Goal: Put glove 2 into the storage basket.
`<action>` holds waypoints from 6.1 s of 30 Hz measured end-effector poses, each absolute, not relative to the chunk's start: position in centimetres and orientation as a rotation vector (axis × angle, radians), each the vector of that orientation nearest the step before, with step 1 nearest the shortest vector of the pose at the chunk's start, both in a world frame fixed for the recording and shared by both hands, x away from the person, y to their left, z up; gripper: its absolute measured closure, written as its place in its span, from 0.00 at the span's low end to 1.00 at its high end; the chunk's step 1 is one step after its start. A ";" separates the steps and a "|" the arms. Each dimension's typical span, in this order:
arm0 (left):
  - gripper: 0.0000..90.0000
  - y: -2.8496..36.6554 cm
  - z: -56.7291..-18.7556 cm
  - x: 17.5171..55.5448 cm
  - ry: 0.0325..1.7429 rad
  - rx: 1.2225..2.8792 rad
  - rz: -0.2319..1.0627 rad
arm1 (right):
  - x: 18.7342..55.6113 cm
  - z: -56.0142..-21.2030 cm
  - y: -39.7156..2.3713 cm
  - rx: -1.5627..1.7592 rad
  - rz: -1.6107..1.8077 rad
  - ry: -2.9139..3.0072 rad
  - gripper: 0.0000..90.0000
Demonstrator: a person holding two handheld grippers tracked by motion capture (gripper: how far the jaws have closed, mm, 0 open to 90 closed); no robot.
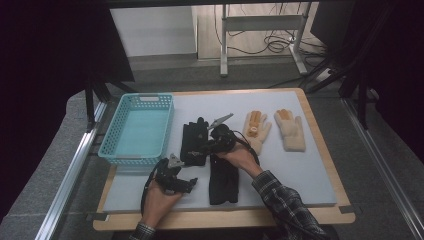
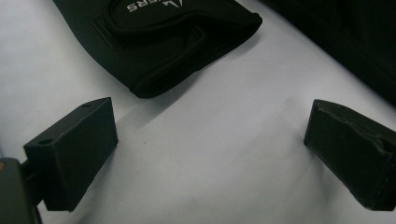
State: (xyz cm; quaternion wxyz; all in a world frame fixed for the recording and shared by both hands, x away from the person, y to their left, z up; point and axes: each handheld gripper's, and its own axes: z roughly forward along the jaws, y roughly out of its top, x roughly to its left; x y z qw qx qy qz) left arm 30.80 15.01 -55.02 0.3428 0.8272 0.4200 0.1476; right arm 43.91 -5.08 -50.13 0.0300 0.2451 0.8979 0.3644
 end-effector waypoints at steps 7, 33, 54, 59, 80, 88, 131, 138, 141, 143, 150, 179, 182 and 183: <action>0.03 15.0 -55.0 30.8 1.093 2.147 0.382 | 46.5 -51.1 -2.3 0.769 1.139 2.665 0.47; 0.03 15.0 -55.0 30.8 1.092 2.148 0.382 | 47.5 -50.8 -0.5 0.914 1.095 2.673 0.96; 0.03 15.0 -55.0 30.8 1.091 2.147 0.387 | 42.5 -41.8 -7.6 0.877 1.261 2.603 0.96; 0.03 15.0 -55.0 30.8 1.095 2.141 0.386 | 40.2 -41.3 -10.2 0.891 1.262 2.631 0.96; 0.03 14.9 -55.0 30.8 1.095 2.140 0.387 | 36.5 -49.4 -12.6 0.950 1.128 2.748 0.94; 0.03 14.9 -55.1 30.8 1.097 2.137 0.386 | 36.0 -49.6 -12.9 0.881 1.158 2.718 0.62; 0.00 19.8 -55.3 29.5 1.204 2.104 0.422 | 32.7 -53.3 -10.9 0.635 1.194 2.735 0.97; 0.01 19.8 -55.3 29.5 1.204 2.101 0.418 | 32.7 -53.5 -8.5 0.576 1.194 2.759 0.95; 0.01 19.8 -55.3 29.5 1.203 2.100 0.418 | 32.8 -53.3 -8.7 0.569 1.202 2.770 0.92; 0.01 19.8 -55.3 29.5 1.202 2.097 0.417 | 32.6 -53.1 -9.8 0.580 1.204 2.757 0.87; 0.00 19.8 -55.3 29.5 1.202 2.097 0.415 | 33.1 -52.5 -13.7 0.687 1.186 2.671 0.76; 0.03 20.4 -55.2 29.4 1.175 2.075 0.388 | 35.3 -53.1 -24.6 1.038 1.007 2.360 0.29; 0.03 20.7 -54.9 29.2 1.140 2.123 0.399 | 35.3 -53.1 -24.6 1.038 1.008 2.361 0.29; 0.03 20.9 -54.7 29.1 1.126 2.121 0.388 | 35.3 -53.1 -24.6 1.038 1.007 2.361 0.29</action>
